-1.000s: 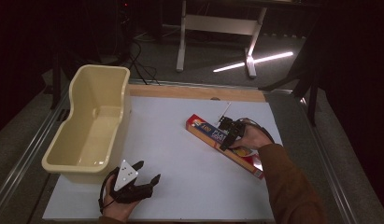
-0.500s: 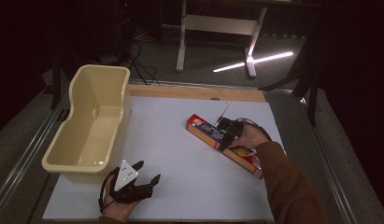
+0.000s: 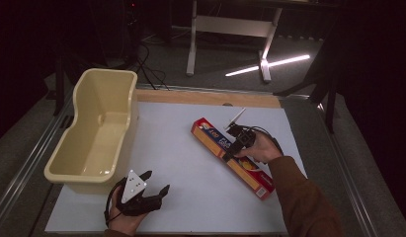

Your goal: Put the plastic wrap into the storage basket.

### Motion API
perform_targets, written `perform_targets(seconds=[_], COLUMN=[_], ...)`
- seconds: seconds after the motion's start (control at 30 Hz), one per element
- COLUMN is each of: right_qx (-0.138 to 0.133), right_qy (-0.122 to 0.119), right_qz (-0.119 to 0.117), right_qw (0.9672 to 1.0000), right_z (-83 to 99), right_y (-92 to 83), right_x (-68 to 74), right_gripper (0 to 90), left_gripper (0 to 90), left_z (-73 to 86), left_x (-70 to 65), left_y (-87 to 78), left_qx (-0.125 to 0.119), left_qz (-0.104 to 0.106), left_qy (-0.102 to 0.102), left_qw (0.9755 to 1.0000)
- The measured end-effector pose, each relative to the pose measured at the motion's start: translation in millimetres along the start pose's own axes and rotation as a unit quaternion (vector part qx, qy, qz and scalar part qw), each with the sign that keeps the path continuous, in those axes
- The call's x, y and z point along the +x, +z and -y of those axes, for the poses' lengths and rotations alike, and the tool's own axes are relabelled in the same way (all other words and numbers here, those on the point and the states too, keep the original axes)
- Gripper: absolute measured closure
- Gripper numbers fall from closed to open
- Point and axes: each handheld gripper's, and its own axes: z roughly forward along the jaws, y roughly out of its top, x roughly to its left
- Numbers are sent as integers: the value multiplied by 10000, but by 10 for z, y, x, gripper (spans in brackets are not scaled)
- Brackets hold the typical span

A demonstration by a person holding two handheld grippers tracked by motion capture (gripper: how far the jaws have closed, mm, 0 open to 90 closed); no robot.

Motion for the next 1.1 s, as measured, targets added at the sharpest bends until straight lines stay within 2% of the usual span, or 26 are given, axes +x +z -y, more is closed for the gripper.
perform_targets(seconds=[0.13, 0.2, 0.33, 0.47, 0.8, 0.93, 1.1], right_qx=[-180, -350, -653, -960, -1469, -1714, -1922], right_qy=[145, 353, 424, 541, 571, 610, 653], right_qz=[-113, -297, -469, -734, -1098, -1388, -1516], right_qw=[9997, 9983, 9959, 9912, 9814, 9735, 9674], right_z=[-25, -40, -63, -103, -230, -313, -438], right_y=[-43, -75, -109, -133, -263, -340, -411], right_x=[46, 101, 241, 331, 612, 722, 835], right_gripper=[392, 392, 391, 391, 391, 391, 391], left_gripper=[263, 264, 264, 263, 264, 264, 263], left_z=[-8, -11, -17, -24, -27, -26, -26], left_x=[-5, -9, -6, -10, -6, -6, 0], left_y=[-11, -17, -20, -18, -19, -25, -35], left_qx=[-14, -39, -61, -71, -75, -86, -104], left_qz=[-4, -12, -21, -28, -59, -71, -67], left_qy=[41, 48, 44, 68, 71, 70, 62], left_qw=[10000, 10000, 10000, 9999, 9999, 9999, 9999])
